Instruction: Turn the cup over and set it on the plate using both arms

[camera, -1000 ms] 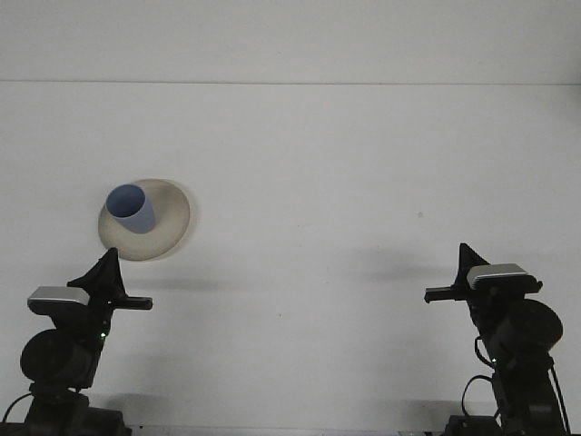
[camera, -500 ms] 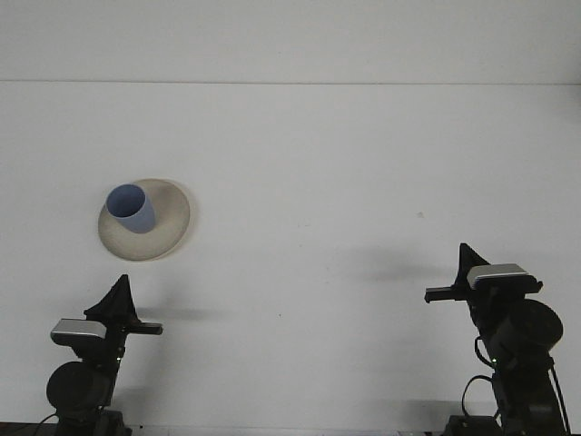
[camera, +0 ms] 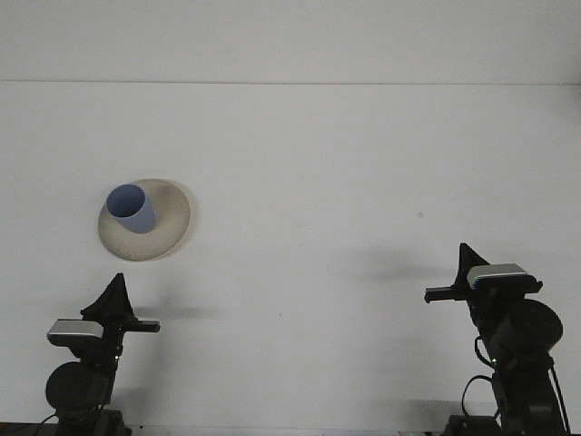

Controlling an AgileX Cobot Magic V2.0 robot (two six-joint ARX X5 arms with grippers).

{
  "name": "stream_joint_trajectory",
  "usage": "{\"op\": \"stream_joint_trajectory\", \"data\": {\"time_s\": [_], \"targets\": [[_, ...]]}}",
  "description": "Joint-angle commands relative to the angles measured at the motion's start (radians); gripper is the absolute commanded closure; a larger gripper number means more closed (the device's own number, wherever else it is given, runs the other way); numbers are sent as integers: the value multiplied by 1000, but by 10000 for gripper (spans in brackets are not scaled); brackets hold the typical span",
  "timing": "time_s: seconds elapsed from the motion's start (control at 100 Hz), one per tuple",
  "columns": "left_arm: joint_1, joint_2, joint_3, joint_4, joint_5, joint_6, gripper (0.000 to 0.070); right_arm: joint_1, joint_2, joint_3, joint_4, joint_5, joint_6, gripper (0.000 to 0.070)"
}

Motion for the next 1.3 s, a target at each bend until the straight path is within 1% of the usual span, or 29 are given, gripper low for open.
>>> {"op": "stream_joint_trajectory", "data": {"time_s": [0.0,0.92,1.02,1.29], "targets": [[1,-2,-20,14,1,8,689,2,2,4,12,-2,10,700],[1,-2,-20,14,1,7,689,2,0,4,10,0,10,700],[1,-2,-20,14,1,7,689,3,-21,4,13,5,-5,700],[1,-2,-20,14,1,7,689,2,-121,-6,12,5,-5,700]]}}
